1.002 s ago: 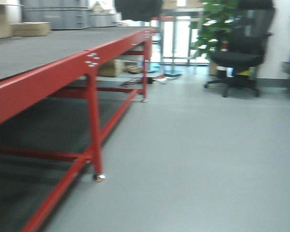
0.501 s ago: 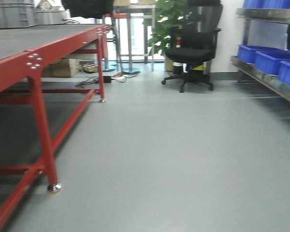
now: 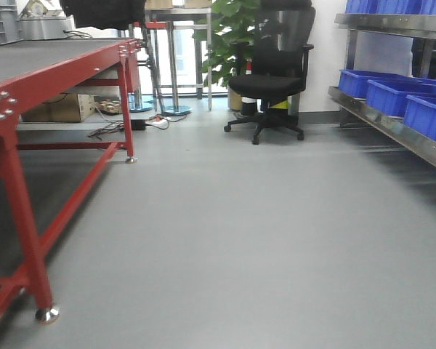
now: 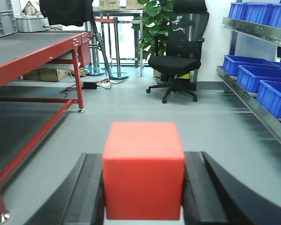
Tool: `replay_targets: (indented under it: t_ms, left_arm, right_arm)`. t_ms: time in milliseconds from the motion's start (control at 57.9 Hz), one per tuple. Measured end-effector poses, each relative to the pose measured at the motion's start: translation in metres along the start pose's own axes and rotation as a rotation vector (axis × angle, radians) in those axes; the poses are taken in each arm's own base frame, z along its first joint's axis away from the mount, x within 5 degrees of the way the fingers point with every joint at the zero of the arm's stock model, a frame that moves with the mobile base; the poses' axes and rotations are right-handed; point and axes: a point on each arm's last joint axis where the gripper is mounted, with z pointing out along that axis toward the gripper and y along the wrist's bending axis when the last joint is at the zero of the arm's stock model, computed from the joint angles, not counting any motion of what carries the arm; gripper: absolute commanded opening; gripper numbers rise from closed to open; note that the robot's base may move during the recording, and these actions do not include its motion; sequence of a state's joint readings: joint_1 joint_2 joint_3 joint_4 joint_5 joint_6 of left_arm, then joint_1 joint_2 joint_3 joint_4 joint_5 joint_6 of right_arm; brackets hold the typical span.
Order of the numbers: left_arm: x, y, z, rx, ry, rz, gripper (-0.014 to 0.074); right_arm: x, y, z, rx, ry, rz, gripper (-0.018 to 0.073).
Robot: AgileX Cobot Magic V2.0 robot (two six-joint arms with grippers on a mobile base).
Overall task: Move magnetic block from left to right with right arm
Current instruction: 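Drive the base past the red table holding the cube in the right gripper, then turn the base toward the carpeted area with cardboard boxes, cube held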
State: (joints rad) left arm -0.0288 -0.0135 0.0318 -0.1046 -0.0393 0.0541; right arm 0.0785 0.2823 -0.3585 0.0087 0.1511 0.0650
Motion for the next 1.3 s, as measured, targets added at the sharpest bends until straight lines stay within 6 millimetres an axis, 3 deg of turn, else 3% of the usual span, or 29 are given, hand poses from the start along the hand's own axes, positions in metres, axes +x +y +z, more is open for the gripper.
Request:
replay_targets:
  t_ms: [1295]
  left_arm:
    - [0.0, 0.0, 0.0, 0.0, 0.0, 0.0, -0.0126]
  right_arm:
    - [0.0, 0.0, 0.0, 0.0, 0.0, 0.0, 0.0251]
